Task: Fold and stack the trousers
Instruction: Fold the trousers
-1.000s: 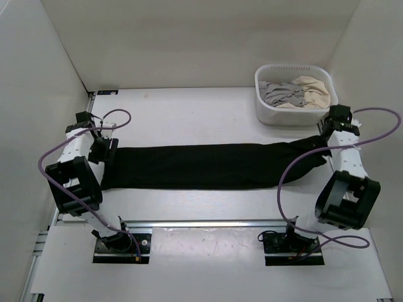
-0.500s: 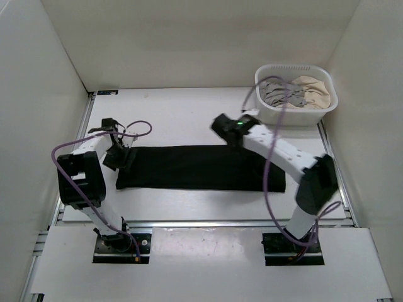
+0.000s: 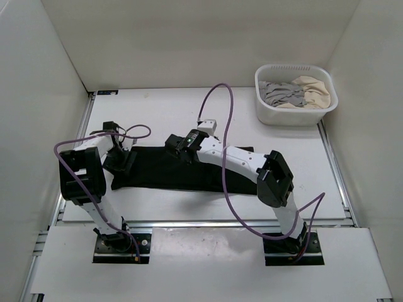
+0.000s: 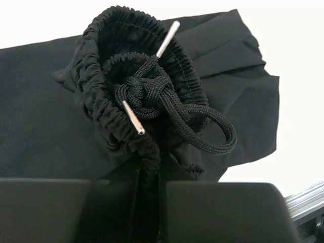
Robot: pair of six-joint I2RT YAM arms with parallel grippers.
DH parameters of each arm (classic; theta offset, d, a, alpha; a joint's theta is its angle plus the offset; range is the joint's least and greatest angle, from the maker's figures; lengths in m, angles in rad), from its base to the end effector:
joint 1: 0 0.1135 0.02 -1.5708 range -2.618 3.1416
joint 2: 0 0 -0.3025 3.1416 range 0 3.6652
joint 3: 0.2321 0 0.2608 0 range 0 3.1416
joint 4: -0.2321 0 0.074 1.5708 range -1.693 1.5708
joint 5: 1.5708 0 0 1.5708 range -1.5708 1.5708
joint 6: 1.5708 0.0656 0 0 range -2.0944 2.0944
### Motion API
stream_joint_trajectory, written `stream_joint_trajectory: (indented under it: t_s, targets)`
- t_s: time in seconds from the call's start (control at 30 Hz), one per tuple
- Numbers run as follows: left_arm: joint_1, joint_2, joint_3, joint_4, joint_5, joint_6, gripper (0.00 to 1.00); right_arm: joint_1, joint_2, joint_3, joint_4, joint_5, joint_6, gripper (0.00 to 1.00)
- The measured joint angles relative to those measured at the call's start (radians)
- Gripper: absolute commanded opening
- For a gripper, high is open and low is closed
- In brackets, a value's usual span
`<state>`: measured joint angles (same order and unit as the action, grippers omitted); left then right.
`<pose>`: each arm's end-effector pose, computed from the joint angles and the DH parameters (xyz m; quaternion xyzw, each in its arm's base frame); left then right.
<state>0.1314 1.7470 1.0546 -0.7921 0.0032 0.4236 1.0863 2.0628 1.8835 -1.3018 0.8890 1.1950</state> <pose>0.3160 0.0415 0.1564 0.1455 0.9884 0.0103 0.0419 0.2471 0.3600 0.2790 0.0683 0.8995 -0.1423 0.4073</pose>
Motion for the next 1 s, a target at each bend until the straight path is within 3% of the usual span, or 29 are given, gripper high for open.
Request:
stream_joint_trajectory:
  t_s: [0.07, 0.2, 0.33, 0.57, 0.77, 0.9, 1.0]
  targets:
    - [0.000, 0.000, 0.000, 0.000, -0.001, -0.002, 0.79, 0.003, 0.024, 0.008, 0.024, -0.024, -0.018, 0.46]
    - [0.000, 0.007, 0.008, -0.006, -0.004, -0.002, 0.79, 0.017, 0.121, 0.069, 0.116, -0.078, -0.100, 0.72]
    - [0.000, 0.032, 0.042, -0.026, -0.011, -0.002, 0.79, 0.037, 0.175, 0.091, 0.245, -0.151, -0.220, 0.83]
    - [0.000, 0.045, 0.120, -0.013, -0.045, -0.002, 0.81, 0.142, 0.124, 0.092, 0.474, -0.198, -0.487, 0.83]
    - [0.000, 0.009, 0.222, -0.033, -0.074, -0.010, 0.82, 0.201, -0.062, 0.067, 0.508, -0.181, -0.537, 0.73]
    - [0.000, -0.051, 0.314, -0.053, -0.061, -0.014, 0.82, 0.121, -0.276, -0.095, 0.483, -0.165, -0.444, 0.61]
    - [-0.001, -0.114, 0.370, -0.084, 0.003, -0.005, 0.82, -0.003, -0.394, -0.285, 0.507, -0.202, -0.390, 0.67]
